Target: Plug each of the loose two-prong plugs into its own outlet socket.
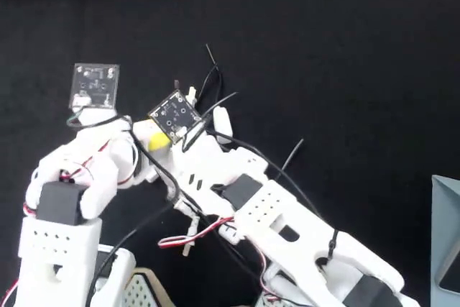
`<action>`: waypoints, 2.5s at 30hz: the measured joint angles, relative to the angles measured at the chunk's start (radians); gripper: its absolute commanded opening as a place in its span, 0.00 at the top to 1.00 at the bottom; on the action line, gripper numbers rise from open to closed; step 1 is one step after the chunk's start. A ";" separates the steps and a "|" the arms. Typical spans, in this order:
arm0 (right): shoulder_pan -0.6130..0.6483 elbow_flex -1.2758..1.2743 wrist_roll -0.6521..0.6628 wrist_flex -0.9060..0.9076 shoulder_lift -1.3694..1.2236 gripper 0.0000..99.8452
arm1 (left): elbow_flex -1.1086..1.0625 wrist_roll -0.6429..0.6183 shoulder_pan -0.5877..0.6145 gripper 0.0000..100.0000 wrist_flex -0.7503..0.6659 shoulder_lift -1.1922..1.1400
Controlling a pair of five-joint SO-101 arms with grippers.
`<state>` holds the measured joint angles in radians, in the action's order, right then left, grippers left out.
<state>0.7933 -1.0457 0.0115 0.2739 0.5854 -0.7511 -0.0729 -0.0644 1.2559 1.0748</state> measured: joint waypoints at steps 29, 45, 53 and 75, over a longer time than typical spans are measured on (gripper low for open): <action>-0.044 0.451 0.002 0.554 0.000 0.86 | -0.015 0.000 0.493 0.70 0.075 0.124; -0.049 0.431 -0.123 1.020 0.002 0.89 | -0.100 0.000 0.769 0.70 0.078 0.124; -0.049 0.189 -0.186 0.930 -0.002 0.89 | -0.123 0.000 0.799 0.70 0.078 0.124; 0.249 0.153 -0.606 0.838 -0.262 0.89 | -0.126 0.000 0.799 0.70 0.078 0.124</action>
<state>1.0418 -0.8922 -0.5946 1.1116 0.3230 -0.8769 -0.0729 0.7350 1.3341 1.1991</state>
